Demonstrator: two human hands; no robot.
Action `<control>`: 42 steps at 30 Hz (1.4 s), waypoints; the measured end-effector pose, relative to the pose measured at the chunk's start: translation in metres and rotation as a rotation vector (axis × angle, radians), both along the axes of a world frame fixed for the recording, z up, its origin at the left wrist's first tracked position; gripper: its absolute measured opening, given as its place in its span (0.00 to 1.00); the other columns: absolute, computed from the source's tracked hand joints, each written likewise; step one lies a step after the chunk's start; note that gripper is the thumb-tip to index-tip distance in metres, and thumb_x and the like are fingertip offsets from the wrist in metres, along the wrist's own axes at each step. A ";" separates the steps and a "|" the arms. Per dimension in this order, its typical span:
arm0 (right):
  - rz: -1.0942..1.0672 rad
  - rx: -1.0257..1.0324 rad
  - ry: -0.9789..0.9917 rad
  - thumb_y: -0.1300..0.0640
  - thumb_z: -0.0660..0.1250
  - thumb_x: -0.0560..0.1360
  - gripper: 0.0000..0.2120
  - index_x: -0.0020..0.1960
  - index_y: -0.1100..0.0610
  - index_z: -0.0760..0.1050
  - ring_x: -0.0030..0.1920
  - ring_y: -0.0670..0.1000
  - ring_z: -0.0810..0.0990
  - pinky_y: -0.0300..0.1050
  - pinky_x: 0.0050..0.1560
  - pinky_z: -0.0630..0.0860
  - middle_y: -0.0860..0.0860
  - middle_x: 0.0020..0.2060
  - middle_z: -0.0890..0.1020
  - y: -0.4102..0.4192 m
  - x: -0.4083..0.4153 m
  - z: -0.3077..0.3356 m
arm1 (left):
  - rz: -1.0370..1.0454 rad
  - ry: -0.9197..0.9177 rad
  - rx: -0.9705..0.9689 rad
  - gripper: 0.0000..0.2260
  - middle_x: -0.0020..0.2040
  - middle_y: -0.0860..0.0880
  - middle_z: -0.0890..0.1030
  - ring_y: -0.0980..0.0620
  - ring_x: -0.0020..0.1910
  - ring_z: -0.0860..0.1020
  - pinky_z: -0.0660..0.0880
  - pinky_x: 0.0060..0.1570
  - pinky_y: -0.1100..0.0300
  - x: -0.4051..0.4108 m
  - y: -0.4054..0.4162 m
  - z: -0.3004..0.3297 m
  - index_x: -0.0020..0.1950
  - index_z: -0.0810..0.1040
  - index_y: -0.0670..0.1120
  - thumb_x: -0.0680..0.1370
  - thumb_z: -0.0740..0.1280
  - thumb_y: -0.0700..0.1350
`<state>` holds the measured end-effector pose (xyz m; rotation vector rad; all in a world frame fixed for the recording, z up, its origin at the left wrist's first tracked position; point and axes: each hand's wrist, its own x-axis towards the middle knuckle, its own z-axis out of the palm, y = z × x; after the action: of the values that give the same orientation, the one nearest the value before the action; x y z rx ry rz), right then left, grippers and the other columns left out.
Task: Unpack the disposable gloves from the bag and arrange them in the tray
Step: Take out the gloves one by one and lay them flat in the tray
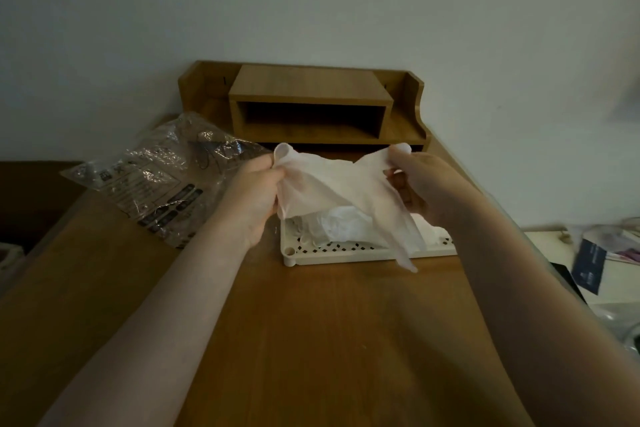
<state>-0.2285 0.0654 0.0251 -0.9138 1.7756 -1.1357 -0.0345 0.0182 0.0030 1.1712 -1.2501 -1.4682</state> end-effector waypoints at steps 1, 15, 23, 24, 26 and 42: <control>0.003 0.015 -0.035 0.46 0.59 0.80 0.16 0.51 0.58 0.75 0.37 0.50 0.76 0.43 0.40 0.74 0.52 0.37 0.76 0.001 -0.003 0.000 | 0.024 -0.027 -0.051 0.12 0.51 0.48 0.81 0.48 0.52 0.79 0.77 0.55 0.49 -0.001 0.001 0.003 0.51 0.77 0.51 0.82 0.56 0.39; 0.084 -0.024 0.314 0.40 0.55 0.79 0.19 0.56 0.52 0.76 0.40 0.46 0.78 0.39 0.38 0.69 0.48 0.41 0.80 0.018 -0.017 0.000 | -0.024 -0.246 -0.480 0.15 0.42 0.44 0.74 0.50 0.42 0.73 0.69 0.43 0.54 -0.023 0.012 0.046 0.48 0.76 0.38 0.81 0.59 0.49; 0.307 -0.573 0.386 0.36 0.67 0.70 0.32 0.69 0.47 0.64 0.59 0.38 0.73 0.35 0.57 0.73 0.40 0.63 0.72 0.039 -0.005 -0.004 | -0.244 0.078 -0.312 0.17 0.66 0.50 0.73 0.52 0.59 0.76 0.77 0.51 0.57 -0.046 0.032 0.060 0.68 0.72 0.55 0.82 0.56 0.41; 0.388 -0.618 0.411 0.39 0.69 0.69 0.32 0.68 0.45 0.62 0.59 0.37 0.73 0.33 0.57 0.73 0.39 0.62 0.72 0.041 0.000 -0.004 | -0.291 0.091 -0.289 0.15 0.60 0.47 0.77 0.52 0.52 0.79 0.78 0.43 0.59 -0.048 0.038 0.061 0.63 0.77 0.52 0.82 0.56 0.40; 0.443 -0.694 0.421 0.47 0.71 0.70 0.30 0.67 0.43 0.61 0.58 0.36 0.74 0.30 0.56 0.73 0.37 0.58 0.73 0.042 0.007 -0.010 | -0.332 0.070 -0.279 0.15 0.51 0.45 0.81 0.51 0.46 0.81 0.78 0.39 0.61 -0.050 0.047 0.064 0.55 0.81 0.46 0.81 0.55 0.37; 0.366 -0.722 0.317 0.52 0.65 0.75 0.23 0.69 0.49 0.66 0.62 0.45 0.74 0.43 0.60 0.74 0.44 0.61 0.74 0.048 -0.013 -0.016 | -0.313 -0.314 -0.492 0.08 0.50 0.50 0.83 0.56 0.48 0.82 0.80 0.50 0.59 -0.061 0.063 0.066 0.55 0.80 0.48 0.77 0.66 0.41</control>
<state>-0.2417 0.1132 0.0091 -1.8477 1.3309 -1.4607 -0.0956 0.0816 0.0686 0.9161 -1.9514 -1.1105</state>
